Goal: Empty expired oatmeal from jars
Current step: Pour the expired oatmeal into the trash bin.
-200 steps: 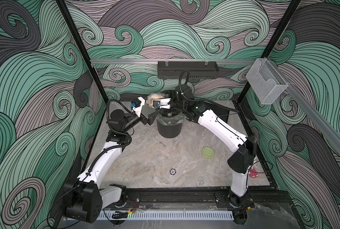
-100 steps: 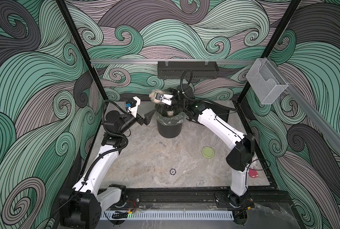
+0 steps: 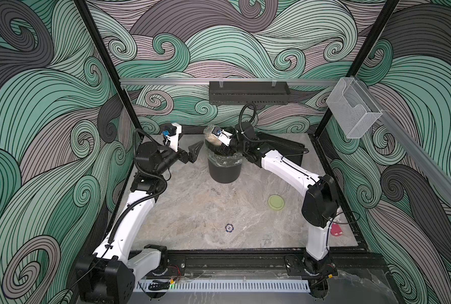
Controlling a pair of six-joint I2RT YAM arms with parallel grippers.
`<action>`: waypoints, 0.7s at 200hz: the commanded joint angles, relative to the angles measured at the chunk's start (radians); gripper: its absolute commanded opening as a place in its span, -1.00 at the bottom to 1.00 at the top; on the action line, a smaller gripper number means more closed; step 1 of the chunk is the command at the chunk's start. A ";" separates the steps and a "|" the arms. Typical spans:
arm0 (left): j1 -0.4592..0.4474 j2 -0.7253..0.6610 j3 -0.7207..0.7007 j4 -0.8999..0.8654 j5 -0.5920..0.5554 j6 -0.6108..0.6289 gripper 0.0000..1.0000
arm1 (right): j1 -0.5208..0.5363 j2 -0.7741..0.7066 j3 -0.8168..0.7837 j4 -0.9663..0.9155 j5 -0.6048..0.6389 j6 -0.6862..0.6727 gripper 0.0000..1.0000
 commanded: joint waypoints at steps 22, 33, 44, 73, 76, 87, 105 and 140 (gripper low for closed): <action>0.006 0.001 0.041 -0.063 -0.004 -0.036 0.97 | -0.026 -0.109 0.012 0.218 -0.019 0.175 -0.52; 0.006 0.002 0.046 -0.074 0.000 -0.040 0.97 | -0.031 -0.109 0.009 0.229 -0.024 0.198 -0.52; 0.006 0.005 0.049 -0.078 0.002 -0.046 0.97 | -0.032 -0.108 0.013 0.230 -0.021 0.214 -0.52; 0.006 0.018 0.055 -0.072 0.022 -0.074 0.97 | -0.043 -0.105 0.019 0.237 -0.022 0.294 -0.52; 0.006 0.020 0.057 -0.072 0.024 -0.076 0.97 | -0.044 -0.105 0.018 0.238 -0.022 0.302 -0.52; 0.006 0.026 0.061 -0.070 0.027 -0.086 0.97 | -0.047 -0.105 0.015 0.244 -0.031 0.339 -0.51; 0.006 0.031 0.066 -0.064 0.033 -0.098 0.97 | -0.057 -0.103 0.003 0.267 -0.045 0.416 -0.50; 0.006 0.036 0.072 -0.055 0.041 -0.120 0.97 | -0.064 -0.096 -0.026 0.358 -0.079 0.564 -0.49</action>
